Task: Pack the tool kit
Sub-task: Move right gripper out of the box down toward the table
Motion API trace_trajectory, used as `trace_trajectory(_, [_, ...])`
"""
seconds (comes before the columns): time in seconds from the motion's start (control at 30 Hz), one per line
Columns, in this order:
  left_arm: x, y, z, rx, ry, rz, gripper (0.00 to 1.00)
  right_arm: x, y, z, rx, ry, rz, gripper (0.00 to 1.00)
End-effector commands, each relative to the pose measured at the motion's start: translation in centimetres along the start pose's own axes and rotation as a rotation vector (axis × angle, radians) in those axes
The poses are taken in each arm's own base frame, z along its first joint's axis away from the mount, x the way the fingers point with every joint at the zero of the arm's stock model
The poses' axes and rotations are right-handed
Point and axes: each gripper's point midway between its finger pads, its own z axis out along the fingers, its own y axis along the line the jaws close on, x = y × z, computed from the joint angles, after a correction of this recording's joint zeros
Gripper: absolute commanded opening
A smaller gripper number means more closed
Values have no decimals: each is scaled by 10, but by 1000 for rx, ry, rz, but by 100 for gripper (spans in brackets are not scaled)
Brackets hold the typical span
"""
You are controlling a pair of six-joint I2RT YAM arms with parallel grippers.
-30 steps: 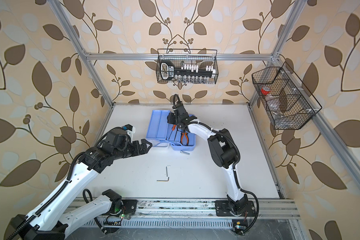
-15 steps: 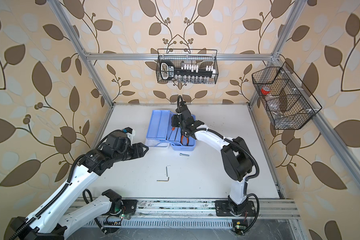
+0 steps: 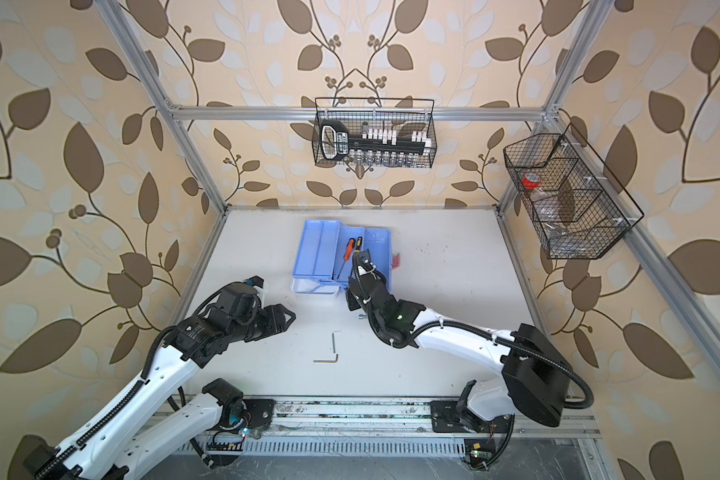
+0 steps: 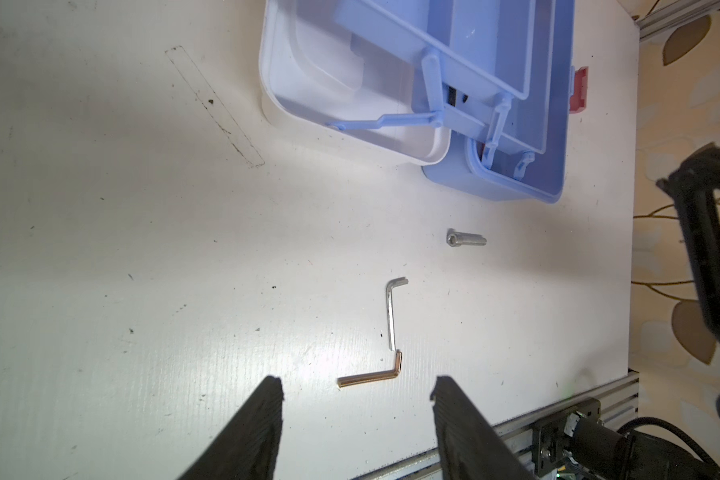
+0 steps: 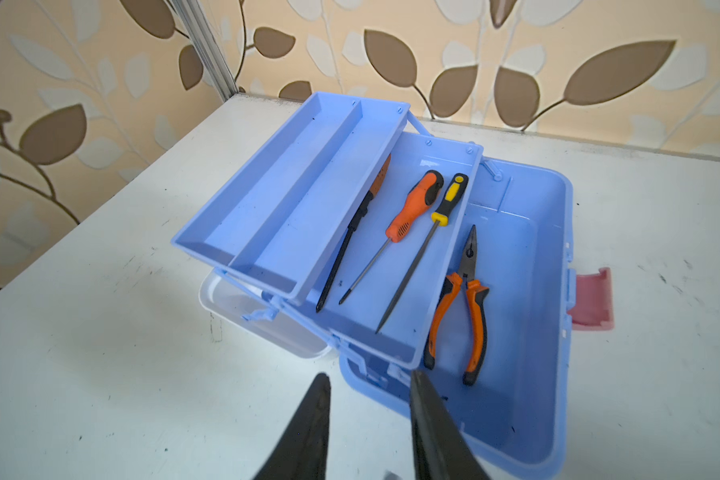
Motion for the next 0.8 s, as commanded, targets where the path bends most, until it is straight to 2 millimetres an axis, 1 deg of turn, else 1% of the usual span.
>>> trace_trajectory(0.0, [0,4,4,-5,-18,-14,56,22,-17,-16,89,31,-23,33])
trace_trajectory(0.1, [4,9,15,-18,7,-36,56,55,-13,-28,80,92,-35,34])
trace_trajectory(0.2, [9,13,27,-32,34,-57,53,98,-9,-31,64,193,13,34])
trace_trajectory(0.27, [11,15,36,-33,47,-74,49,123,5,-29,16,257,60,33])
trace_trajectory(0.33, [15,16,43,-27,67,-84,47,141,22,-26,-23,300,63,34])
trace_trajectory(0.37, [16,15,45,-22,73,-88,46,145,32,-24,-41,319,55,34])
trace_trajectory(0.43, [18,17,51,-23,87,-96,45,155,44,-20,-44,356,24,34])
trace_trajectory(0.5, [20,16,54,-18,99,-99,45,165,42,-16,-7,395,10,34])
trace_trajectory(0.6, [22,17,58,-14,105,-103,45,179,26,-9,30,461,47,38])
trace_trajectory(0.7, [24,18,60,-13,110,-106,45,197,12,-2,27,555,166,46])
trace_trajectory(0.77, [24,18,61,-17,116,-102,45,205,10,-2,17,591,239,50])
